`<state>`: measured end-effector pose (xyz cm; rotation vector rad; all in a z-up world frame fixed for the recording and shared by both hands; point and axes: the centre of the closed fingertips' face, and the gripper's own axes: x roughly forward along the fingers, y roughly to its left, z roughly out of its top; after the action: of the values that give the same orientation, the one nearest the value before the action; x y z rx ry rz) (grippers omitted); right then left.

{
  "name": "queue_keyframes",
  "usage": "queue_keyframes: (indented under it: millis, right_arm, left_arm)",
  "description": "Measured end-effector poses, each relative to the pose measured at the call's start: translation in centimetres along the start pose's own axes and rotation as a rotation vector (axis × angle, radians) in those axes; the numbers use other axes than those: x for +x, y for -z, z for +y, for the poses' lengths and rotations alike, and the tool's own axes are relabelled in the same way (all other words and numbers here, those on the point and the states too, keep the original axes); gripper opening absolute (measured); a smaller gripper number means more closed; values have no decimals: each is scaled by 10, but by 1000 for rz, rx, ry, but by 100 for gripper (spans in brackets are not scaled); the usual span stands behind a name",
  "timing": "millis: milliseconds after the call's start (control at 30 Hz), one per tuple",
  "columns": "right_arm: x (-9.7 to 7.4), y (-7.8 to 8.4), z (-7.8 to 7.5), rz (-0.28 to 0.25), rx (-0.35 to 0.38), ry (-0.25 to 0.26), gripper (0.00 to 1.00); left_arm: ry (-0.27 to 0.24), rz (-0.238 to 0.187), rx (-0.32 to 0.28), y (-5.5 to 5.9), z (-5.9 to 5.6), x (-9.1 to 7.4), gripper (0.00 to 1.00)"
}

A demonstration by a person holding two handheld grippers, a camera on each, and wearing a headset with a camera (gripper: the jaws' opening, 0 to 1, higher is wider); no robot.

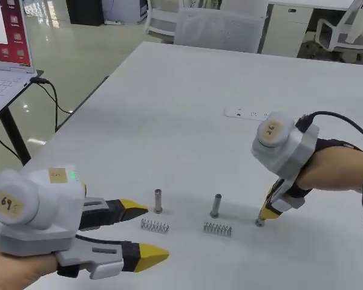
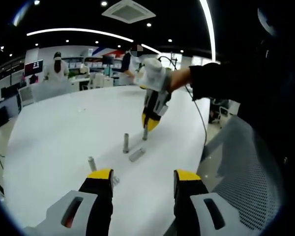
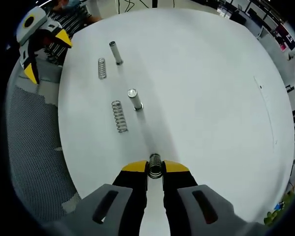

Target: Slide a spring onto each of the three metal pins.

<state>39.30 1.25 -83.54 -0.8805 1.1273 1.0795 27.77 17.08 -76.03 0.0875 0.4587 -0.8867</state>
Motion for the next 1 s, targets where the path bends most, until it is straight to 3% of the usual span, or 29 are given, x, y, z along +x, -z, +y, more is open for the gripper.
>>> queue_keyframes:
  millis: [333, 567, 1000]
  right_arm:
    - [12, 6, 2, 17, -8, 0, 8]
    - [12, 5, 1, -5, -2, 3, 10]
    - [-10, -13, 6, -49, -81, 52, 18]
  left_arm:
    - [-3, -2, -2, 0, 0, 0, 43]
    - [-2, 0, -2, 0, 0, -1, 43]
    - [1, 7, 0, 1, 0, 0, 43]
